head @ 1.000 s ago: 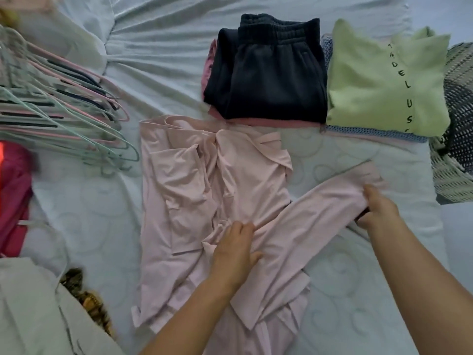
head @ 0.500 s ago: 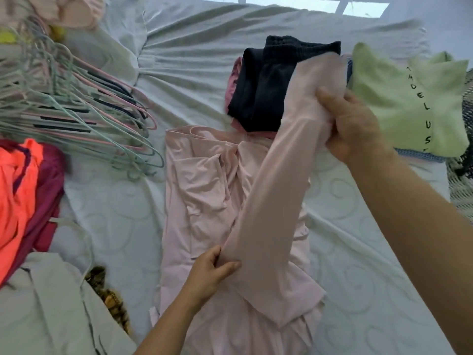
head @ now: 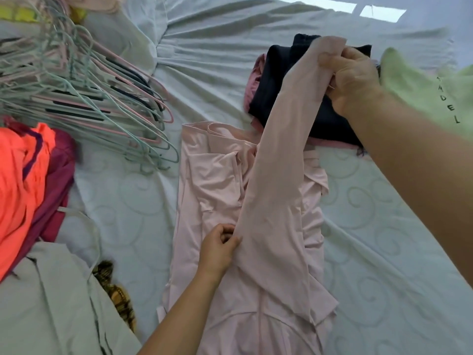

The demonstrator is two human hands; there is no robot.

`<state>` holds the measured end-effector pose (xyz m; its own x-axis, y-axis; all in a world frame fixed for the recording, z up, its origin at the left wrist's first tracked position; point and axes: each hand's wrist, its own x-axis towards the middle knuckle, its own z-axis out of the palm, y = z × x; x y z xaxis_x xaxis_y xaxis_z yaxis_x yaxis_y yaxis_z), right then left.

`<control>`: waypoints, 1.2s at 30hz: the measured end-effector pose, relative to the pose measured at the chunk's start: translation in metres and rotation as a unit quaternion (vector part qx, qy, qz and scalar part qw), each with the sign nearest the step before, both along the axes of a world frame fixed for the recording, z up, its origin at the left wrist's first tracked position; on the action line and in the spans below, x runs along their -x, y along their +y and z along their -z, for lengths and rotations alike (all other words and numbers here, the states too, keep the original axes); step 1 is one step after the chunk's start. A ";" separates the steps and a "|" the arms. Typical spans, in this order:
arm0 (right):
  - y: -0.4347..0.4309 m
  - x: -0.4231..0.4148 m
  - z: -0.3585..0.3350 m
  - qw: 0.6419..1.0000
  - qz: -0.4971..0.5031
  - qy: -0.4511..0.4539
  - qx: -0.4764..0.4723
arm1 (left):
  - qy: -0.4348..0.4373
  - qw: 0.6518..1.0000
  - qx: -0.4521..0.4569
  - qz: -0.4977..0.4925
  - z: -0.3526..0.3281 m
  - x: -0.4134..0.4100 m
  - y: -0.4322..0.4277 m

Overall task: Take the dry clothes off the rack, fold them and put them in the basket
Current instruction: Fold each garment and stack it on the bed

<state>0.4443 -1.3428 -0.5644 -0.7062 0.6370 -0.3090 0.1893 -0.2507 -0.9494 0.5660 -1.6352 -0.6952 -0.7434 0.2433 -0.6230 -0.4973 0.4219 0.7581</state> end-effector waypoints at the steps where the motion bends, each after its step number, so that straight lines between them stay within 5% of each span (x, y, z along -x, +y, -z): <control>1: -0.001 0.000 -0.004 1.000 -0.002 0.022 -0.001 | -0.009 1.000 -0.007 -0.022 -0.001 0.001 0.001; 6: -0.044 -0.074 -0.017 0.969 -0.195 0.079 -0.132 | -0.052 0.996 -0.023 -0.072 -0.008 0.006 0.001; 10: -0.072 -0.168 0.038 0.855 -0.470 -0.152 -0.155 | 0.034 0.992 0.020 -0.122 -0.012 0.011 -0.002; 14: -0.040 -0.171 0.093 0.916 -0.206 -0.268 -0.218 | 0.285 0.956 0.072 0.024 -0.012 0.002 0.005; 17: -0.016 -0.150 0.124 0.906 -0.094 -0.358 -0.203 | 0.442 0.848 0.139 0.257 0.006 -0.022 0.020; 22: 0.003 -0.116 0.121 0.908 -0.090 -0.333 -0.237 | 0.423 0.775 0.223 0.413 0.028 -0.034 0.015; 25: 0.024 -0.088 0.105 0.899 -0.102 -0.280 -0.320 | 0.403 0.778 0.226 0.427 0.032 -0.033 0.011; 30: 0.033 -0.070 0.086 0.800 -0.171 -0.344 -0.462 | 0.408 0.782 0.224 0.414 0.037 -0.040 0.016; 34: -0.004 -0.091 0.104 0.760 -0.324 -0.417 -0.378 | 0.398 0.780 0.225 0.427 0.036 -0.038 0.017; 36: -0.009 -0.096 0.119 0.759 -0.318 -0.413 -0.389 | 0.387 0.787 0.222 0.426 0.035 -0.038 0.018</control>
<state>0.5400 -1.3516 -0.6836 -0.7173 0.4657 -0.5183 0.6491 0.7171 -0.2540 0.6037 -1.6171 -0.7305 -0.6268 0.7453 -0.2272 0.6486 0.6606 0.3781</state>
